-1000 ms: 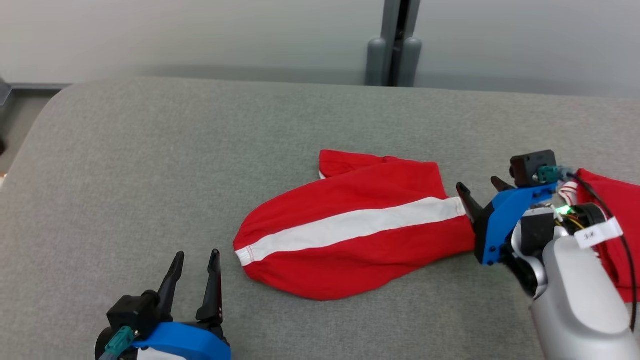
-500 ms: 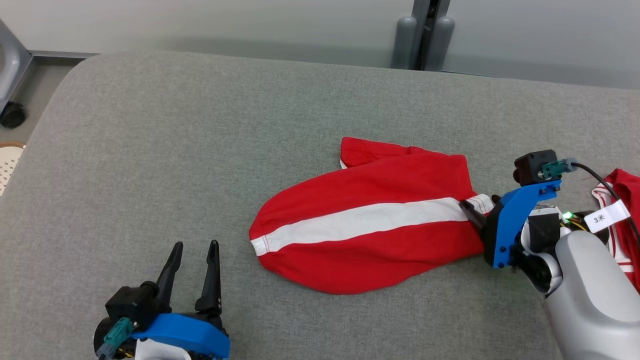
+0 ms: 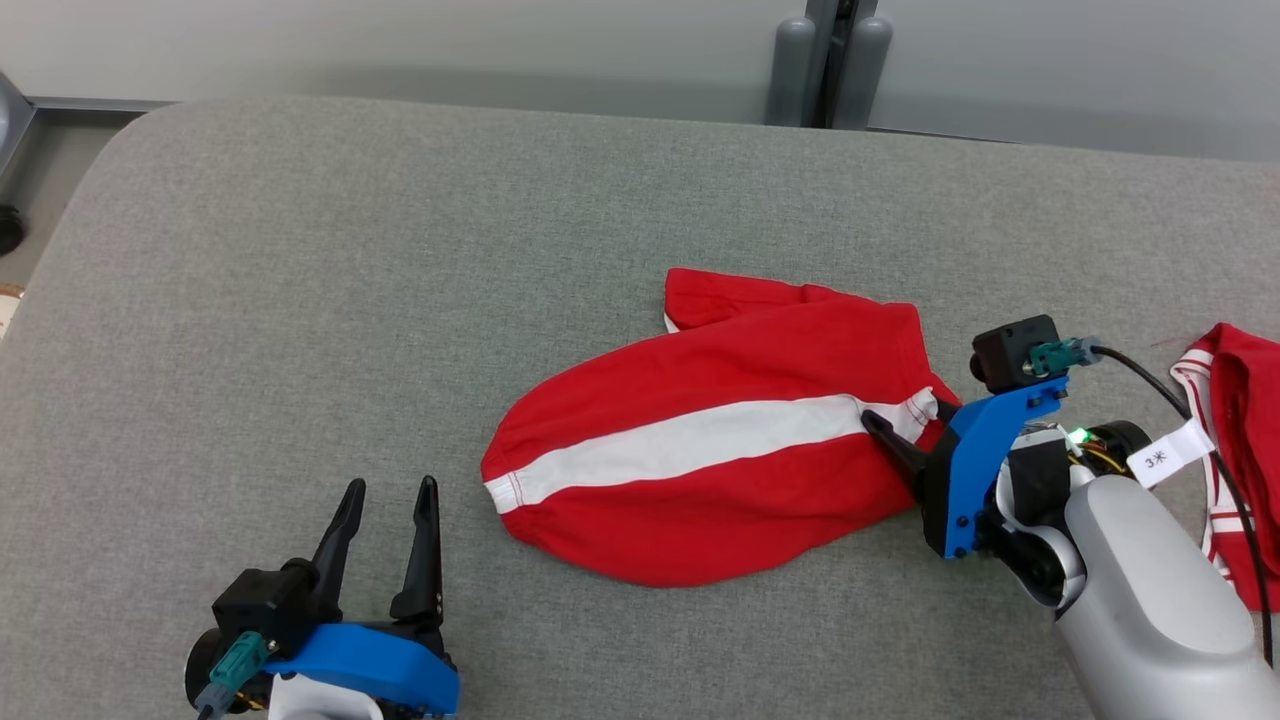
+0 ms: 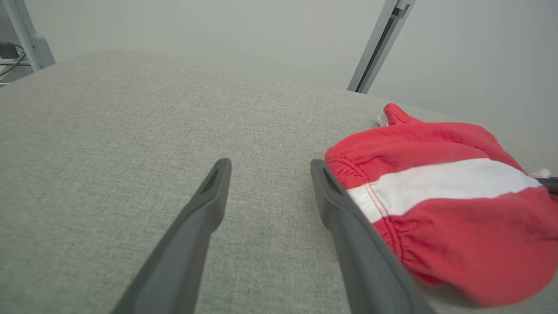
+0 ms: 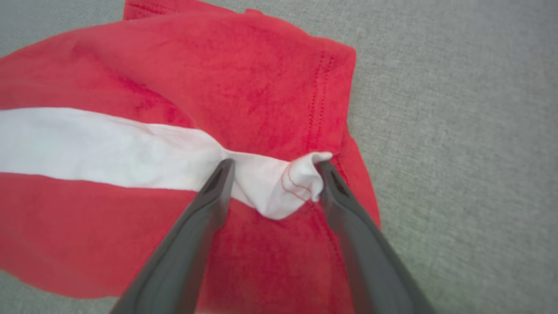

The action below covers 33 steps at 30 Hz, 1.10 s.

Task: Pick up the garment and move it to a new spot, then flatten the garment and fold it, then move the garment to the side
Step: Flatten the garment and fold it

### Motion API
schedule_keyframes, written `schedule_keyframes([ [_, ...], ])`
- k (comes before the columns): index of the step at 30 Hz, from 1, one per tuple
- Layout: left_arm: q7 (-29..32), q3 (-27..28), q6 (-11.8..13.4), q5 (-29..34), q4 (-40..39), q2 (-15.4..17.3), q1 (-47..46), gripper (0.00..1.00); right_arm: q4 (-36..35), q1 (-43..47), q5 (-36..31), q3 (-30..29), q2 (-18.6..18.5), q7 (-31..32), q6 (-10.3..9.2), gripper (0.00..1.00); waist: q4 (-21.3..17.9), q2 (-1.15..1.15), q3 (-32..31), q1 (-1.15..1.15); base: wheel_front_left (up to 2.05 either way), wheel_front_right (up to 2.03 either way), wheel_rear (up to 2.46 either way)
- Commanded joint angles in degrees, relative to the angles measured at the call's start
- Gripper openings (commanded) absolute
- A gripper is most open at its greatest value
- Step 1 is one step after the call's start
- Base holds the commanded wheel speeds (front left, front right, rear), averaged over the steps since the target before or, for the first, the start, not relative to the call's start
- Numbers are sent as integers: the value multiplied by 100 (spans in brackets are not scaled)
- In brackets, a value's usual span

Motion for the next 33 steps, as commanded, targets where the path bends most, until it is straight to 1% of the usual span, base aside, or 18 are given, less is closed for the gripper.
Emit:
schedule_keyframes([
  [1,-27,-3,15,9,-11,34,-71,100,-24,-38,-3,53,-57,-45,0,100,-6,0,0,-1,0,0,0],
  [2,-27,-5,20,9,-9,41,-71,100,-17,-45,9,89,-63,-70,0,96,-10,0,-1,-1,0,0,0],
  [3,-27,-7,24,6,-7,45,-72,100,0,-55,29,119,-64,-91,0,84,-14,0,-1,-1,0,0,0],
  [4,-27,-11,26,3,-5,49,-73,100,21,-66,40,142,-66,-117,0,63,-17,0,-1,-1,0,0,0],
  [5,-27,-13,29,1,-2,52,-77,100,42,-85,35,162,-76,-131,0,50,-20,0,-1,-1,0,0,0],
  [7,-27,-20,31,-4,-2,54,-85,100,102,-125,24,181,-85,-175,0,42,-24,0,3,-1,0,0,0],
  [8,-27,-24,32,-7,-4,55,-89,100,137,-140,4,172,-86,-217,0,37,-25,0,2,-1,0,0,0],
  [9,-27,-28,30,-9,-5,56,-94,100,176,-148,-5,164,-77,-240,0,29,-26,0,1,-1,0,0,0],
  [10,-27,-34,24,-11,-2,59,-101,100,213,-161,-11,146,-60,-280,0,7,-29,0,-2,-1,0,0,0],
  [11,-25,-50,2,-15,6,58,-109,100,247,-178,-20,132,-41,-325,0,0,-33,0,-6,-1,0,0,0],
  [15,126,-128,-149,-148,47,-26,-160,100,345,-223,-23,85,17,-519,0,0,-60,0,-43,-1,0,0,0],
  [21,867,-320,-468,-552,234,-72,-325,100,417,-237,-11,110,47,-687,0,0,-170,0,-95,-1,0,0,0],
  [28,1439,-412,-639,-1079,305,-123,-485,100,466,-269,0,211,105,-807,0,0,-310,0,-93,-1,0,0,0],
  [29,1506,-446,-667,-1146,278,-126,-492,97,473,-273,9,218,115,-829,0,0,-325,0,-96,-1,0,0,0],
  [30,1559,-469,-684,-1218,247,-127,-494,73,479,-279,13,223,122,-849,0,0,-339,0,-101,-1,0,0,0],
  [31,1561,-472,-698,-1270,201,-119,-501,44,486,-286,18,229,130,-878,0,0,-352,0,-105,-1,0,0,0],
  [32,1539,-463,-712,-1317,156,-108,-506,20,494,-294,25,233,134,-894,0,0,-364,0,-112,-1,0,0,0],
  [33,1509,-459,-722,-1339,107,-93,-507,3,499,-299,33,228,138,-927,0,0,-375,0,-123,-1,0,0,0],
])
